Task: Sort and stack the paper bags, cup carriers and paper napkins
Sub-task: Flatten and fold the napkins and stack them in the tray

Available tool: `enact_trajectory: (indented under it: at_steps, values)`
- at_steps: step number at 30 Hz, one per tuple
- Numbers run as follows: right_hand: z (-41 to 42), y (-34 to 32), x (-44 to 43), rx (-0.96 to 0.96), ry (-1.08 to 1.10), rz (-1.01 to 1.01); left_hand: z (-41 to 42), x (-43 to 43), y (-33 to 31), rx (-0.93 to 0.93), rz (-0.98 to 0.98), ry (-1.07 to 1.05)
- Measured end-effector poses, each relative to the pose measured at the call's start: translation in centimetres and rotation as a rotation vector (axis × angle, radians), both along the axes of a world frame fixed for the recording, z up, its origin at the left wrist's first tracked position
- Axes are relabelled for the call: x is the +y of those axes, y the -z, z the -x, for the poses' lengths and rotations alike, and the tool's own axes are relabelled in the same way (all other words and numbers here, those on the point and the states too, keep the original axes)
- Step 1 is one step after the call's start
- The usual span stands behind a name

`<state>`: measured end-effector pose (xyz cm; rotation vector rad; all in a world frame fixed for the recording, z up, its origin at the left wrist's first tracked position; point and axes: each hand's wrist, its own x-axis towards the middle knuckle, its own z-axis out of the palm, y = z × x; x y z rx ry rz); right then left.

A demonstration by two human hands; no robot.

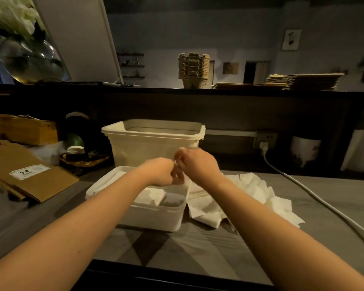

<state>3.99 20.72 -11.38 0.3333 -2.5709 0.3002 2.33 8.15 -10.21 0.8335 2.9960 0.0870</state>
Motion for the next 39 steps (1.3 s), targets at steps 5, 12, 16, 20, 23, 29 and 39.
enact_trajectory:
  at_steps: [5,12,16,20,23,29,39]
  values:
    - [-2.8,-0.2,6.4,0.065,0.057,0.061,-2.0,3.8,0.2,0.267,-0.012,0.063]
    - [-5.6,3.4,11.2,-0.014,0.034,0.113,-2.8,7.4,3.1,0.252,0.263,0.025]
    - [-5.6,4.5,11.7,-0.013,-0.005,0.177,-2.3,7.6,4.1,0.151,0.196,0.01]
    - [-4.6,6.3,11.7,0.023,-0.025,0.196,-1.6,7.5,4.1,-0.008,0.063,0.03]
    - [-4.0,7.9,11.6,0.003,-0.027,0.169,-1.5,7.2,4.2,0.03,0.083,0.049]
    - [-3.8,8.4,12.0,-0.015,-0.034,0.194,-1.3,7.3,5.2,0.301,0.089,-0.005]
    - [-3.5,8.0,12.7,0.089,-0.02,0.365,-2.1,5.6,-1.3,0.366,-0.466,0.069]
